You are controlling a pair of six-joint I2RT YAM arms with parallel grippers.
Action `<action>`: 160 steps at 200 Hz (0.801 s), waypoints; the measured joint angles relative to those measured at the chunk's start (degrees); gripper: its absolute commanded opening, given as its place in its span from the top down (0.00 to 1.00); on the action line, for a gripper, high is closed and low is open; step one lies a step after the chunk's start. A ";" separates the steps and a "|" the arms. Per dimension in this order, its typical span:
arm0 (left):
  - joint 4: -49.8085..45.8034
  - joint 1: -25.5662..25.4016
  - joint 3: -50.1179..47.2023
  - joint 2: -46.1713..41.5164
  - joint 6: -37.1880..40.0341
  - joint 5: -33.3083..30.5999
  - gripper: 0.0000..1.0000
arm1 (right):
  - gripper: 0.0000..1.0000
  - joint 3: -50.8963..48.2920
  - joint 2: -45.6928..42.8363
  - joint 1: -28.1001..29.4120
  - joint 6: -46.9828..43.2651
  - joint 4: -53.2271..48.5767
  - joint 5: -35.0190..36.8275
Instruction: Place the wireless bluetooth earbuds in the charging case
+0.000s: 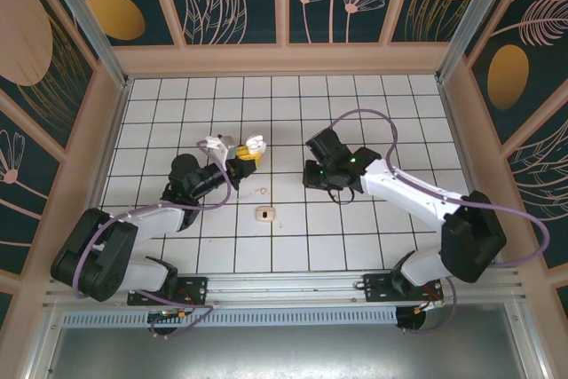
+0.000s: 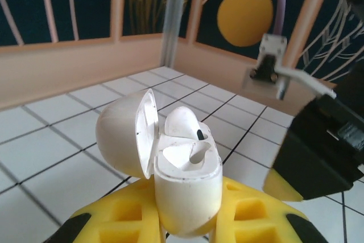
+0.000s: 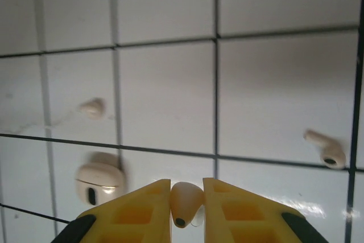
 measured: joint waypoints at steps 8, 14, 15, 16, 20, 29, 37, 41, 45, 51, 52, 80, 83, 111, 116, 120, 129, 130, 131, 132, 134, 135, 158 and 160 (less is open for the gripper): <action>0.09 -0.55 0.94 0.70 0.81 0.44 0.90 | 0.81 0.44 -1.25 0.61 -1.16 1.14 1.09; 0.17 -0.83 1.60 1.22 1.40 0.70 0.90 | 0.81 0.68 -2.08 0.90 -2.01 1.86 1.66; 0.15 -0.85 1.66 1.31 1.49 0.74 0.90 | 0.81 0.72 -2.27 0.96 -2.19 2.12 1.79; 0.15 -0.92 1.81 1.44 1.62 0.81 0.90 | 0.81 0.74 -2.38 0.98 -2.27 2.16 1.86; 0.15 -1.07 2.14 1.73 1.97 0.85 0.90 | 0.81 0.85 -2.93 1.16 -2.78 2.67 2.36; 0.15 -1.36 2.86 2.45 2.75 0.92 0.90 | 0.81 0.98 -4.13 1.51 -3.96 3.91 3.17; 0.11 -1.60 3.37 2.97 3.54 0.98 0.90 | 0.81 1.05 -5.16 1.81 -5.22 5.27 4.04; 0.13 -1.68 3.54 3.15 3.76 1.03 0.90 | 0.81 1.05 -5.55 1.95 -5.60 5.73 4.28; 0.11 -1.79 3.74 3.34 4.11 1.03 0.90 | 0.81 1.07 -6.05 2.23 -6.27 6.34 4.59; 0.09 -1.92 4.00 3.58 4.50 1.01 0.90 | 0.81 1.07 -6.69 2.56 -6.93 7.19 4.94; 0.11 -1.97 4.04 3.65 4.55 1.03 0.90 | 0.81 1.07 -6.75 2.62 -7.04 7.28 5.01; 0.07 -2.54 4.76 4.33 5.62 0.92 0.90 | 0.81 1.11 -9.11 4.48 -10.05 11.80 6.25; 0.07 -2.58 4.76 4.33 5.75 0.85 0.90 | 0.81 1.11 -9.27 4.66 -10.23 12.26 6.34; 0.04 -3.21 4.79 4.33 6.69 0.55 0.91 | 0.81 1.18 -10.08 6.34 -12.24 16.74 7.17; 0.04 -3.34 4.79 4.33 6.86 0.35 0.91 | 0.81 1.20 -10.10 6.62 -12.55 17.42 7.28; 0.04 -3.37 4.79 4.33 6.95 0.28 0.91 | 0.81 1.20 -10.10 6.82 -12.72 18.10 7.30; 0.00 -3.48 4.79 4.33 7.15 -0.09 0.90 | 0.81 1.25 -10.10 7.26 -13.11 19.28 7.32; 0.00 -3.50 4.79 4.33 7.17 -0.11 0.90 | 0.81 1.25 -10.10 7.30 -13.14 19.41 7.32; 0.00 -3.52 4.79 4.33 7.19 -0.17 0.90 | 0.81 1.25 -10.10 7.34 -13.22 19.61 7.32; -0.02 -3.54 4.79 4.33 7.23 -0.24 0.91 | 0.81 1.25 -10.10 7.39 -13.27 19.67 7.32; -0.02 -3.58 4.79 4.33 7.28 -0.26 0.91 | 0.81 1.25 -10.10 7.48 -13.38 19.96 7.32; -0.04 -3.63 4.79 4.33 7.30 -0.33 0.91 | 0.81 1.25 -10.10 7.50 -13.42 20.04 7.32; -0.09 -3.67 4.79 4.33 7.74 -0.76 0.90 | 0.81 1.84 -10.08 8.13 -14.60 22.49 7.28; -0.11 -3.67 4.79 4.33 7.76 -0.76 0.90 | 0.81 1.90 -10.05 8.15 -14.58 22.58 7.28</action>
